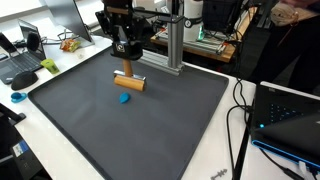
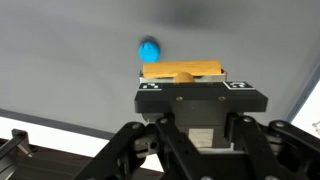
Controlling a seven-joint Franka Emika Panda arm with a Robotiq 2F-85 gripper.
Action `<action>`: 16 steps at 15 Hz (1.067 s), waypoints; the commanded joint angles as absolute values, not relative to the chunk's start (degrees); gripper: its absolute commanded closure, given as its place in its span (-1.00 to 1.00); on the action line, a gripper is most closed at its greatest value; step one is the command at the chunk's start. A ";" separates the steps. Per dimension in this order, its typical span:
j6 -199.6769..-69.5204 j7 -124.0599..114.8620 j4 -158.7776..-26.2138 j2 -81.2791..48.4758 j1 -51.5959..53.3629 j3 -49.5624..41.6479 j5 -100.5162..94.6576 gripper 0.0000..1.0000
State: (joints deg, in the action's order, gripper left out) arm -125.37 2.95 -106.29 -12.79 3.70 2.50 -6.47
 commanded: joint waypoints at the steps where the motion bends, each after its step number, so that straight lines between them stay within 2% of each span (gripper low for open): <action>1: -124.45 2.93 -105.78 -12.65 3.64 2.38 -7.94 0.07; 4: -124.36 3.05 -105.58 -12.75 3.59 2.14 -8.89 0.07; 5: -124.91 4.25 -106.00 -12.67 3.72 2.03 -10.59 0.57; 11: -122.94 32.49 -103.75 -15.59 -1.76 2.96 -5.11 0.57; 16: -124.81 44.73 -101.83 -19.38 -4.92 3.53 -1.20 0.57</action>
